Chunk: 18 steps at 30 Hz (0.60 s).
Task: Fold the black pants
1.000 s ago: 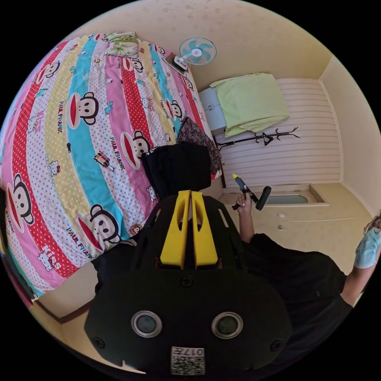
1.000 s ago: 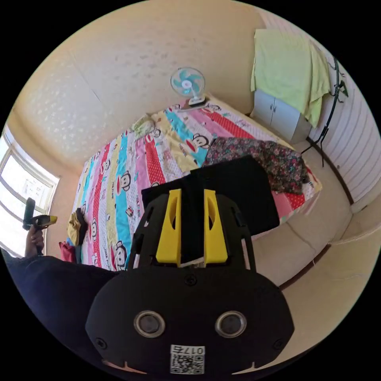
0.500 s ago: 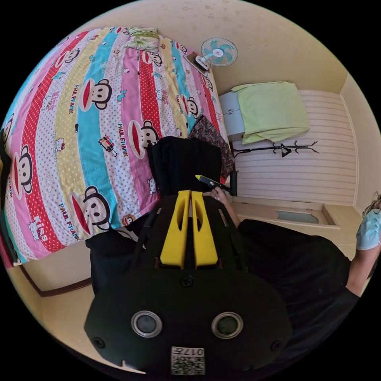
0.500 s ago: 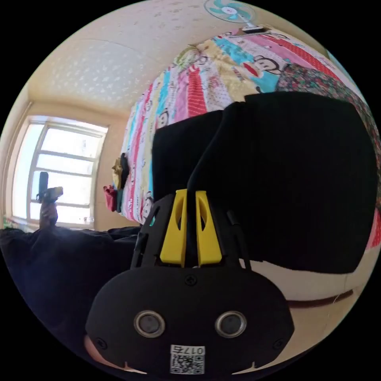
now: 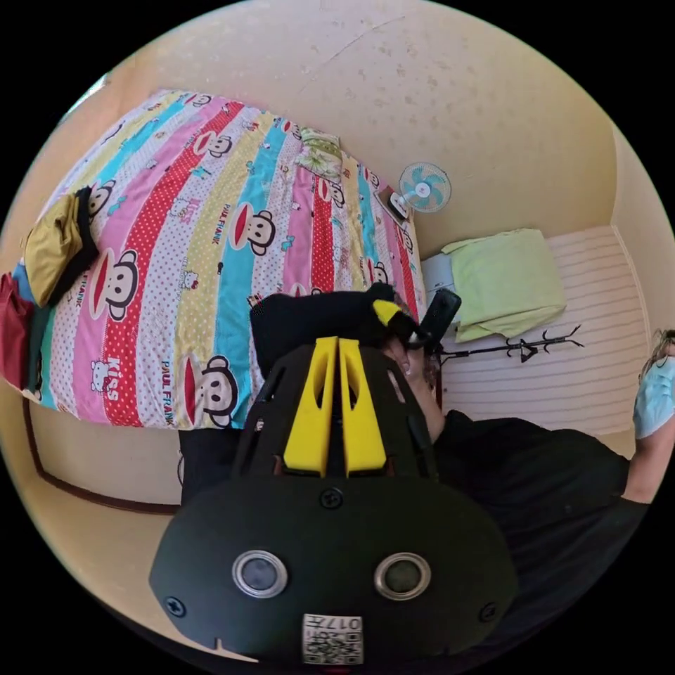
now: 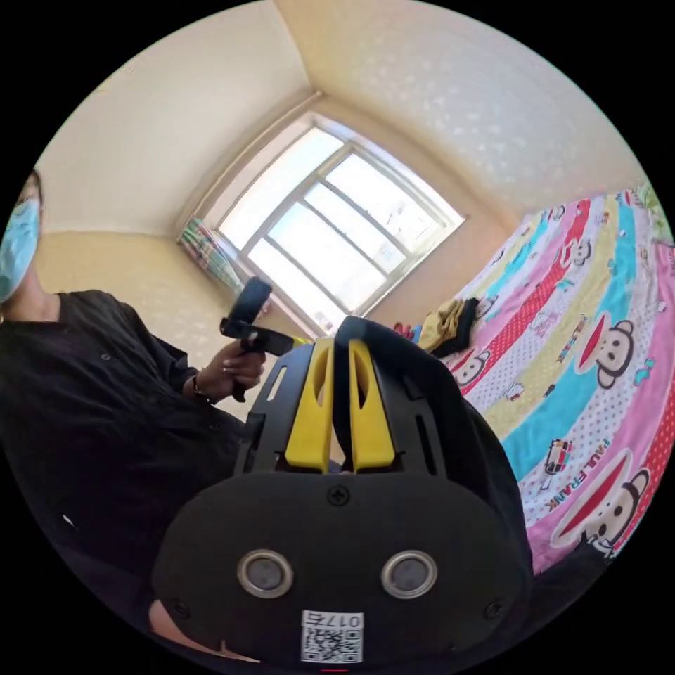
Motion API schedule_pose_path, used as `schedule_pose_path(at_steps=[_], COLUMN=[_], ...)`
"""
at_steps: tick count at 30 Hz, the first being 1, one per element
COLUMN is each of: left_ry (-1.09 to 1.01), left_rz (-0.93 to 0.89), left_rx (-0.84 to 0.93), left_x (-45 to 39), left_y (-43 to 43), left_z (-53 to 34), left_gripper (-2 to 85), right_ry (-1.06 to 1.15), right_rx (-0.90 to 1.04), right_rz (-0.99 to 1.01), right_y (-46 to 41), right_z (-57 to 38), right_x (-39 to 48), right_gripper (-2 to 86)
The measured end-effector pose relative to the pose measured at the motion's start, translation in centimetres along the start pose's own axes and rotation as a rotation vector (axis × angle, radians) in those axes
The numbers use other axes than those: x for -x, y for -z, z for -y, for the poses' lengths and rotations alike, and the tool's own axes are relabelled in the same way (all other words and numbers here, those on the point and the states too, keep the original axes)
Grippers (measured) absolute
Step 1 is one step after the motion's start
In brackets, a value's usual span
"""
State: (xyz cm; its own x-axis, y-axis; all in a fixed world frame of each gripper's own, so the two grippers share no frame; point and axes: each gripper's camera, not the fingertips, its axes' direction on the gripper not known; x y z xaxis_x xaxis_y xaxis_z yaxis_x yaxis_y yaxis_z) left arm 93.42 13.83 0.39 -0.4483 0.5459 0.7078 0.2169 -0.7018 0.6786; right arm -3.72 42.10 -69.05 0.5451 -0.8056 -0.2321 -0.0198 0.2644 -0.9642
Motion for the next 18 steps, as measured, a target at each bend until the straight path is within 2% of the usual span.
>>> schedule_pose_path(at_steps=[2, 4, 7, 9, 12, 14, 18], left_ry=[0.049, 0.105, 0.144, 0.153, 0.166, 0.166, 0.085], left_rz=[0.02, 0.017, 0.013, 0.006, -0.035, -0.074, -0.093], left_rx=[-0.068, -0.064, -0.029, 0.012, 0.109, 0.162, 0.259], left_x=[1.8, 4.4, 6.8, 7.9, 9.4, 9.9, 9.2], left_y=[1.2, 1.1, -0.5, -2.1, -5.7, -7.7, -11.1], left_z=[0.0, 0.4, 0.7, 0.9, 1.6, 2.1, 3.2], left_gripper=[-0.8, -0.6, 0.2, 0.5, 1.4, 2.1, 3.3], right_ry=[-0.115, -0.128, -0.152, -0.247, -0.437, -0.626, -0.762], right_rx=[0.223, 0.361, 0.388, 0.376, 0.317, 0.202, -0.059], right_rz=[-0.011, -0.083, -0.083, -0.161, -0.45, -0.705, -1.024], right_y=[-6.7, -9.7, -9.1, -6.7, -0.6, 5.0, 11.5], right_z=[0.5, -0.7, -3.5, -5.8, -10.7, -14.6, -18.7], right_x=[-2.6, -3.5, -4.1, -5.3, -6.8, -6.4, -1.4], right_gripper=[7.0, 7.4, 8.0, 8.7, 9.5, 10.1, 11.6])
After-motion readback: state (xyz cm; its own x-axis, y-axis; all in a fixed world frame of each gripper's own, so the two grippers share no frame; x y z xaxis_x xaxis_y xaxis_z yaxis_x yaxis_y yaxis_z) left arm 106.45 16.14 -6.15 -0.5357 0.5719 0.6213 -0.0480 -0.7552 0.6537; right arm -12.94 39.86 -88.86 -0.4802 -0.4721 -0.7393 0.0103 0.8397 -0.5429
